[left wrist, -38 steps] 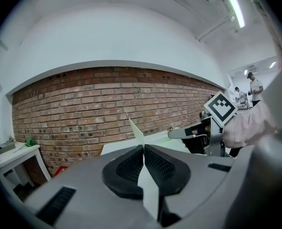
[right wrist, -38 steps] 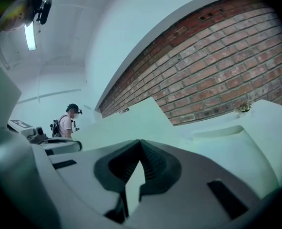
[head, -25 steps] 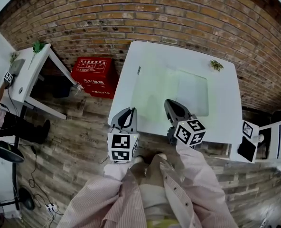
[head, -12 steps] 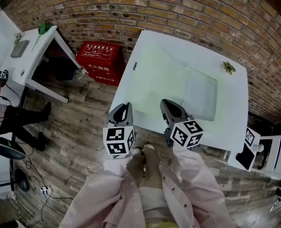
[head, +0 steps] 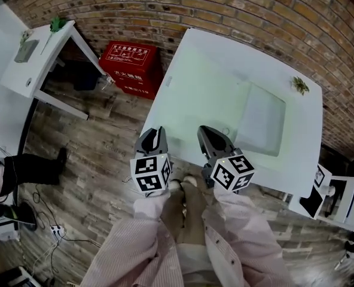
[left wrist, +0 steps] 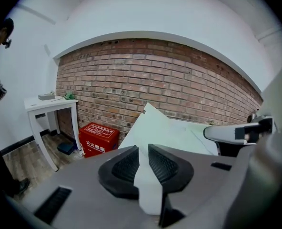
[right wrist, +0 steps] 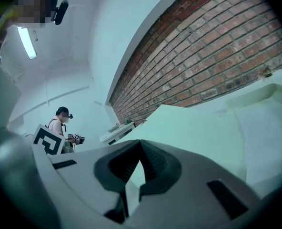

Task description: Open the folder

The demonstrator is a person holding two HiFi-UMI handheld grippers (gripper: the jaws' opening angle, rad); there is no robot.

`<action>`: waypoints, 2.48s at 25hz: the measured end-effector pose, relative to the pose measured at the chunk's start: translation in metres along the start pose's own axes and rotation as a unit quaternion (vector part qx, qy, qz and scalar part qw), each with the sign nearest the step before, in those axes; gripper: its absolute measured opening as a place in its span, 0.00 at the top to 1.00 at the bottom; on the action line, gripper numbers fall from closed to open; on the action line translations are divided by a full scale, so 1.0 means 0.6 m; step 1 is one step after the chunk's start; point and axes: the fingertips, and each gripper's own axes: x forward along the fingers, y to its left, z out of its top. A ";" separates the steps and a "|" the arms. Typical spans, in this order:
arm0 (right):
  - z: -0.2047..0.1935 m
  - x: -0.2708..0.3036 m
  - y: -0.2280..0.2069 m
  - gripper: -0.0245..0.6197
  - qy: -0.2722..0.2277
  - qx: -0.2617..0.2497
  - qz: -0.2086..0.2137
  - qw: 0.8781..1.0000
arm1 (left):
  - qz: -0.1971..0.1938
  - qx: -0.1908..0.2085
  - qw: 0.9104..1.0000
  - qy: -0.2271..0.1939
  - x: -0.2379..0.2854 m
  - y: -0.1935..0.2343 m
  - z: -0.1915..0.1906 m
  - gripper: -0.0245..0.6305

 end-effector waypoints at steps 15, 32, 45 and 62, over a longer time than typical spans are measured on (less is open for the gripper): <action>-0.014 -0.010 0.002 0.95 -0.007 0.017 -0.009 1.000 | 0.064 0.000 0.998 0.010 0.027 0.035 -0.043 0.81; -0.033 -0.039 -0.007 0.95 -0.018 0.049 -0.032 0.998 | 0.087 0.103 0.990 0.037 0.048 0.027 -0.066 0.90; -0.038 -0.054 -0.012 0.95 -0.024 0.055 -0.052 0.997 | 0.054 0.144 0.985 0.083 0.067 0.025 -0.090 0.97; 0.012 -0.149 -0.035 0.95 -0.090 0.038 -0.116 0.988 | -0.021 0.166 0.978 0.123 0.074 0.014 -0.111 0.97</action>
